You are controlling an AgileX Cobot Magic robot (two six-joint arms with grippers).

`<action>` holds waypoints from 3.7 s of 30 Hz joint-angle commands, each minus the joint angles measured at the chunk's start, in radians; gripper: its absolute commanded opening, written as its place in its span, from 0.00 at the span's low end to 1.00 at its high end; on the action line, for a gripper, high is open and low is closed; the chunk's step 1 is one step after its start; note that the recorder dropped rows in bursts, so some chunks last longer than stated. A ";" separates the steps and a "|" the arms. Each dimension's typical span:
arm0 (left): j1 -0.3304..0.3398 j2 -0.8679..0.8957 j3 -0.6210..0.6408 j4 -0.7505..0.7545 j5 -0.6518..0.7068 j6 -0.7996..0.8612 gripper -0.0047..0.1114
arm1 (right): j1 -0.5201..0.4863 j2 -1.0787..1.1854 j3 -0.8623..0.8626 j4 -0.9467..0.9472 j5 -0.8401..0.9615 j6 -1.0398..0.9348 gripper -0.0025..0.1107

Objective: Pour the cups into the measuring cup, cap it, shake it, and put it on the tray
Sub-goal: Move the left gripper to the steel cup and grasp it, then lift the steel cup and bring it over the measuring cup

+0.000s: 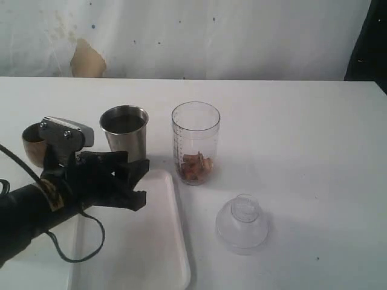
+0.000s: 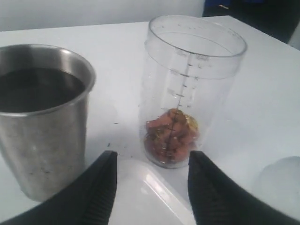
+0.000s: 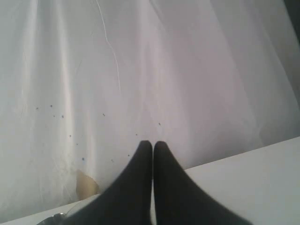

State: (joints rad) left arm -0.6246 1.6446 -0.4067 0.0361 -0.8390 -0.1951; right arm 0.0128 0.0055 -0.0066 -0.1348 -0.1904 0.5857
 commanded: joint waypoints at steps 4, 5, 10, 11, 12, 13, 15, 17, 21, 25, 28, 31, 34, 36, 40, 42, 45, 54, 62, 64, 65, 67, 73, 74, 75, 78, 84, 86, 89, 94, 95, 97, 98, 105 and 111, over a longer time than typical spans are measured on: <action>-0.097 0.050 -0.004 -0.360 -0.103 0.143 0.44 | 0.006 -0.005 -0.004 -0.008 0.004 0.002 0.02; -0.105 0.073 -0.004 -0.385 -0.129 0.135 0.44 | 0.006 -0.005 -0.004 -0.008 0.004 0.002 0.02; -0.125 0.186 -0.069 -0.427 -0.134 0.125 0.53 | 0.006 -0.005 -0.004 -0.008 0.006 0.002 0.02; -0.127 0.204 -0.086 -0.427 -0.131 0.122 0.56 | 0.006 -0.005 -0.004 -0.008 0.006 0.002 0.02; -0.127 0.220 -0.098 -0.430 -0.129 0.122 0.59 | 0.006 -0.005 -0.004 -0.008 0.008 0.002 0.02; -0.127 0.232 -0.107 -0.436 -0.129 0.122 0.61 | 0.006 -0.005 -0.004 -0.008 0.008 0.002 0.02; -0.127 0.241 -0.112 -0.462 -0.132 0.122 0.63 | 0.007 -0.005 -0.004 -0.008 0.008 0.002 0.02; -0.127 0.245 -0.112 -0.493 -0.141 0.124 0.65 | 0.007 -0.005 -0.004 -0.006 0.008 0.002 0.02; -0.127 0.252 -0.112 -0.552 -0.175 0.155 0.68 | 0.007 -0.005 -0.004 -0.006 0.008 0.002 0.02; -0.127 0.275 -0.114 -0.568 -0.241 0.148 0.77 | 0.007 -0.005 -0.004 -0.006 0.006 0.002 0.02; -0.127 0.295 -0.133 -0.579 -0.249 0.156 0.83 | 0.007 -0.005 -0.004 -0.006 0.006 0.002 0.02; -0.127 0.318 -0.165 -0.607 -0.252 0.177 0.83 | 0.007 -0.005 -0.004 -0.006 0.006 0.002 0.02; -0.125 0.344 -0.201 -0.635 -0.248 0.202 0.83 | 0.007 -0.005 -0.004 -0.004 0.006 -0.002 0.02; -0.125 0.352 -0.216 -0.654 -0.248 0.218 0.83 | 0.007 -0.005 -0.004 -0.004 0.006 0.001 0.02; -0.125 0.358 -0.236 -0.672 -0.251 0.235 0.83 | 0.007 -0.005 -0.004 -0.004 0.006 0.001 0.02; -0.125 0.358 -0.255 -0.683 -0.248 0.264 0.83 | 0.007 -0.005 -0.004 -0.004 0.002 0.001 0.02; -0.125 0.358 -0.285 -0.724 -0.224 0.310 0.83 | 0.007 -0.005 -0.004 -0.004 0.002 0.001 0.02; -0.125 0.440 -0.306 -0.764 -0.320 0.289 0.83 | 0.007 -0.005 -0.004 -0.004 0.002 0.003 0.02; -0.063 0.463 -0.393 -0.761 -0.186 0.280 0.83 | 0.007 -0.005 -0.004 -0.004 0.002 0.003 0.02; -0.059 0.484 -0.419 -0.761 -0.157 0.280 0.83 | 0.007 -0.005 -0.004 -0.004 0.002 0.003 0.02; -0.059 0.493 -0.425 -0.757 -0.162 0.280 0.83 | 0.007 -0.005 -0.004 -0.004 0.002 0.003 0.02; -0.059 0.500 -0.443 -0.757 -0.165 0.282 0.83 | 0.007 -0.005 -0.004 -0.004 0.002 0.003 0.02; -0.059 0.533 -0.484 -0.755 -0.182 0.302 0.82 | 0.007 -0.005 -0.004 -0.004 0.002 0.003 0.02; -0.059 0.536 -0.484 -0.756 -0.182 0.305 0.78 | 0.007 -0.005 -0.004 -0.004 0.002 0.003 0.02; -0.059 0.536 -0.484 -0.759 -0.182 0.310 0.69 | 0.007 -0.005 -0.004 -0.004 0.002 0.003 0.02; -0.059 0.536 -0.484 -0.758 -0.182 0.366 0.28 | 0.007 -0.005 -0.004 -0.004 0.000 0.002 0.02; -0.059 0.486 -0.478 -0.773 -0.158 0.506 0.05 | 0.007 -0.005 -0.004 -0.004 0.000 0.002 0.02; -0.059 0.434 -0.476 -0.812 -0.133 0.545 0.04 | 0.007 -0.005 -0.004 -0.004 0.000 0.002 0.02; -0.059 0.354 -0.476 -0.814 -0.075 0.601 0.04 | 0.007 -0.005 -0.004 -0.004 0.002 0.002 0.02; -0.059 0.236 -0.476 -0.820 0.035 0.753 0.04 | 0.007 -0.005 -0.004 -0.004 0.002 0.002 0.02; -0.059 0.221 -0.476 -0.825 0.049 0.779 0.04 | 0.007 -0.005 -0.004 -0.004 0.002 0.002 0.02; -0.059 0.192 -0.476 -0.834 0.090 0.830 0.04 | 0.007 -0.005 -0.004 -0.004 0.002 0.002 0.02; -0.059 0.182 -0.476 -0.837 0.104 0.853 0.04 | 0.007 -0.005 -0.004 -0.004 0.002 0.002 0.02; -0.059 0.123 -0.476 -0.835 0.189 0.985 0.04 | 0.007 -0.005 -0.004 -0.004 0.006 0.002 0.02; -0.059 0.121 -0.479 -0.835 0.242 1.099 0.04 | 0.007 -0.005 -0.004 -0.004 0.008 0.002 0.02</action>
State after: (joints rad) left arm -0.6864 1.7895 -0.8765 -0.8088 -0.5712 0.8561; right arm 0.0191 0.0055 -0.0066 -0.1348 -0.1880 0.5857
